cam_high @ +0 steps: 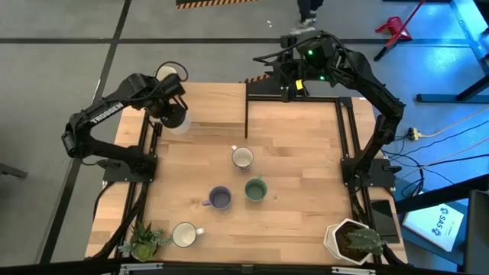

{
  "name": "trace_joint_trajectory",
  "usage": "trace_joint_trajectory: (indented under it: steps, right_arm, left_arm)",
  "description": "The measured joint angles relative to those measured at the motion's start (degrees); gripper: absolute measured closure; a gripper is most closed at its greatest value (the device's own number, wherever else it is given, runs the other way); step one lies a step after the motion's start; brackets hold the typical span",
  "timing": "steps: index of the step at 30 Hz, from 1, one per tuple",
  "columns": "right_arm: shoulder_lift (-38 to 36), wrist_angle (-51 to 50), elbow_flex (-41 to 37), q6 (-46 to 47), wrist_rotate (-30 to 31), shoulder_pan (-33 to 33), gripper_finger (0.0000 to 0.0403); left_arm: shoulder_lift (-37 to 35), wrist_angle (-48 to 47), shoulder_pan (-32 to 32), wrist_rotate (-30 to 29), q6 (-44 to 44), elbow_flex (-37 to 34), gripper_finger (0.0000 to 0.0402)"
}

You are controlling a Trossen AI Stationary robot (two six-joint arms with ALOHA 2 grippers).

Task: Place coffee mugs
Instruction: Put the white cup on the shelf aligned with the other yellow cup

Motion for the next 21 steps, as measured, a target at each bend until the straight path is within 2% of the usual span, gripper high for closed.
trace_joint_trajectory:
  steps: [14, 21]
  right_arm:
    - [0.0, 0.0, 0.0, 0.0, 0.0, 0.0, 0.0317]
    - [0.0, 0.0, 0.0, 0.0, 0.0, 0.0, 0.0317]
  left_arm:
    - [0.0, 0.2, 0.7, 0.6, 3.1, -0.1, 0.0387]
    - [0.0, 1.3, 0.7, 0.9, 4.3, -3.7, 0.0387]
